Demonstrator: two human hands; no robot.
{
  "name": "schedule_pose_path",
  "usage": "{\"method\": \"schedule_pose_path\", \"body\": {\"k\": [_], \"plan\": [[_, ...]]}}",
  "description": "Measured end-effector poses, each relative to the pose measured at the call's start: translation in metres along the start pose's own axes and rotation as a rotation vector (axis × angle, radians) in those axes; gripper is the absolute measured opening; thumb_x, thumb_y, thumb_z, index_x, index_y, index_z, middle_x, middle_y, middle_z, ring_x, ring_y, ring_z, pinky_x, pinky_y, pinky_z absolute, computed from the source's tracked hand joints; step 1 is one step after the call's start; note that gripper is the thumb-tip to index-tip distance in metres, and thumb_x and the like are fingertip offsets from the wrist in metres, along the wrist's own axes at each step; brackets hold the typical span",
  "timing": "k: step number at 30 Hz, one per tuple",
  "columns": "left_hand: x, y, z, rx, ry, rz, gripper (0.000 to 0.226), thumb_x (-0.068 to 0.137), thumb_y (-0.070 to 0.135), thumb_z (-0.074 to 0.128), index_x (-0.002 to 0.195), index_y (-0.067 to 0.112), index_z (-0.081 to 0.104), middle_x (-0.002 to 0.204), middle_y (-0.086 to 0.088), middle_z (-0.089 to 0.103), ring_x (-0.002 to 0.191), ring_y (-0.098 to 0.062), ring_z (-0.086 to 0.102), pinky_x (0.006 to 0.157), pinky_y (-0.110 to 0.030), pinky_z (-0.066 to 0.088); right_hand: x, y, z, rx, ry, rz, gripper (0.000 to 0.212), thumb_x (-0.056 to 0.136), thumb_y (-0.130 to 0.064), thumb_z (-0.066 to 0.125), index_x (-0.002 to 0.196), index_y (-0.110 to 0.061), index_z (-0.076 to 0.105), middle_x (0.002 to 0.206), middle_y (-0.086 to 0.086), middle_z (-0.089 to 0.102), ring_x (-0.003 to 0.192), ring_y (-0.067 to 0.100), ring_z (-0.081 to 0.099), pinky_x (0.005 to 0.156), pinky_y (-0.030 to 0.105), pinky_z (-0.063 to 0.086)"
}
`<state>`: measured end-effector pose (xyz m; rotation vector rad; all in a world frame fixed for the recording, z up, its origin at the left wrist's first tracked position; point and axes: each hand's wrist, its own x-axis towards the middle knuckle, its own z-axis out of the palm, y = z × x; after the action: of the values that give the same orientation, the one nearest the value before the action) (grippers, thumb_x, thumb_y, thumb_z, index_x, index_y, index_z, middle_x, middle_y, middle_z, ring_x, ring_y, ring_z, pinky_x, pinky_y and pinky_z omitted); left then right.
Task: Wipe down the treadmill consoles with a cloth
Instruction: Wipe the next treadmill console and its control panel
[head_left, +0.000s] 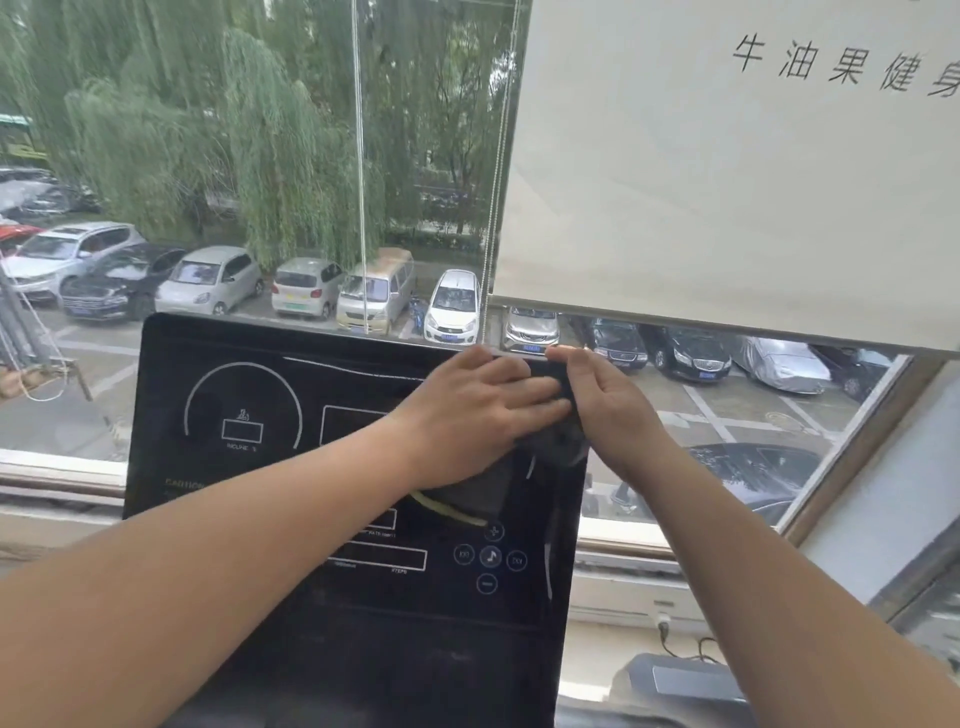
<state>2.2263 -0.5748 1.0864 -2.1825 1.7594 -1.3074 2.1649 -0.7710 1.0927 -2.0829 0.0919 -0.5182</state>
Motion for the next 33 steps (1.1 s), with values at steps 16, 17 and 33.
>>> {"method": "schedule_pose_path", "body": {"k": [16, 17, 33], "plan": [[-0.038, -0.003, -0.002, 0.005, -0.048, 0.079, 0.046, 0.087, 0.027, 0.060, 0.132, 0.024, 0.066, 0.128, 0.002, 0.067, 0.106, -0.027, 0.064, 0.099, -0.046, 0.041, -0.002, 0.000, 0.002, 0.167, 0.053, 0.061, 0.040, 0.104, -0.042, 0.034, 0.115, -0.036, 0.072, 0.121, -0.016, 0.069, 0.120, 0.009, 0.060, 0.113, 0.045, 0.044], [-0.033, -0.017, -0.006, 0.031, -0.029, 0.031, 0.046, 0.088, 0.029, 0.057, 0.133, 0.024, 0.066, 0.129, 0.002, 0.067, 0.108, -0.028, 0.063, 0.099, -0.047, 0.039, 0.000, -0.001, 0.002, 0.137, 0.056, 0.059, 0.042, 0.103, -0.045, 0.032, 0.112, -0.038, 0.073, 0.120, -0.017, 0.069, 0.119, 0.009, 0.060, 0.112, 0.045, 0.044], [0.002, 0.023, 0.020, 0.012, 0.186, -0.109, 0.035, 0.094, 0.023, 0.061, 0.128, 0.018, 0.072, 0.123, -0.002, 0.071, 0.100, -0.031, 0.067, 0.084, -0.045, 0.048, -0.001, 0.009, 0.004, 0.248, 0.061, 0.061, 0.058, 0.100, -0.067, 0.025, 0.114, -0.041, 0.075, 0.122, -0.012, 0.073, 0.120, 0.010, 0.064, 0.112, 0.046, 0.046]]}}
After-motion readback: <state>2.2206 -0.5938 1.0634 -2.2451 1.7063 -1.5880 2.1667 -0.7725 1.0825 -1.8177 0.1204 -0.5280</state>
